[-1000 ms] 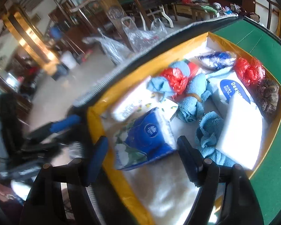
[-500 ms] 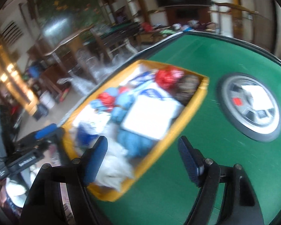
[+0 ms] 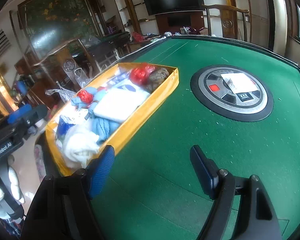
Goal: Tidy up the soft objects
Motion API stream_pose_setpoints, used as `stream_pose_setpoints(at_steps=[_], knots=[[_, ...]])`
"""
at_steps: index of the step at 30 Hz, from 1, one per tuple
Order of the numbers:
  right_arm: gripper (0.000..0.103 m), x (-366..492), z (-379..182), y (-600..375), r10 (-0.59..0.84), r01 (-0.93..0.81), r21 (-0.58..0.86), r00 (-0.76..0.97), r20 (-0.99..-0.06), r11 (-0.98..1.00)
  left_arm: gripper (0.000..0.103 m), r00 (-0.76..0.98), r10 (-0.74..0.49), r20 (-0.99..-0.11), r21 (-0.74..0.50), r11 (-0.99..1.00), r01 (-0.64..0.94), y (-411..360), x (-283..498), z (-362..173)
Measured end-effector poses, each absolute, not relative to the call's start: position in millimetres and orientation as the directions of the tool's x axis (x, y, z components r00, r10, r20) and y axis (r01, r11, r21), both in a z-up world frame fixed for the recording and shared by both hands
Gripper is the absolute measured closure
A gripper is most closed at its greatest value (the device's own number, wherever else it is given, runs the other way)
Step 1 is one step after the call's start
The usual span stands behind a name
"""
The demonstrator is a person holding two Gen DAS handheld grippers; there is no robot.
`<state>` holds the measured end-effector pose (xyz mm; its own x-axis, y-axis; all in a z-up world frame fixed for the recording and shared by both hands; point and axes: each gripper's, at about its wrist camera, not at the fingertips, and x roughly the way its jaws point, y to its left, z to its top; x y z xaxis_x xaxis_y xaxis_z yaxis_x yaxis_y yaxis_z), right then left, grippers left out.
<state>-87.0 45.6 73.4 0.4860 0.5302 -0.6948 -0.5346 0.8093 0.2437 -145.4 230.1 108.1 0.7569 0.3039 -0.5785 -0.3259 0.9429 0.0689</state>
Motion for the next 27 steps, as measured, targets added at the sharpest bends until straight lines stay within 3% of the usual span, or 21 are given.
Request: stream_pose_setpoints(at_steps=[5, 10, 14, 16, 19, 27], knots=[[0.029, -97.7, 74.7, 42.5, 0.531, -0.545, 0.225, 0.505, -0.681, 0.807, 0.021, 0.753, 0.307, -0.582, 0.090, 0.945, -0.315, 215.0, -146.2, 110.3], [0.029, -108.8, 79.1, 38.8, 0.528, -0.549, 0.204, 0.535, -0.659, 0.810, 0.020, 0.775, 0.379, -0.505, 0.095, 0.917, -0.387, 210.6, -161.1, 123.5], [0.029, -118.5, 86.4, 40.0, 0.530, -0.558, 0.181, 0.564, -0.634, 0.810, 0.000, 0.830, 0.390, -0.398, 0.036, 0.911, -0.410, 212.8, -183.1, 141.0], [0.029, -122.5, 88.5, 45.1, 0.528, -0.565, 0.168, 0.567, -0.633, 0.808, 0.000, 0.859, 0.352, -0.372, -0.027, 0.921, -0.389, 219.9, -187.3, 140.9], [0.029, -127.5, 89.1, 52.8, 0.528, -0.576, 0.155, 0.566, -0.633, 0.803, 0.000, 0.844, 0.301, -0.445, -0.071, 0.927, -0.368, 233.6, -177.7, 136.2], [0.029, -132.7, 85.1, 72.0, 0.509, -0.596, 0.108, 0.560, -0.653, 0.795, 0.000, 0.804, 0.366, -0.468, -0.067, 0.893, -0.446, 247.3, -181.1, 129.6]])
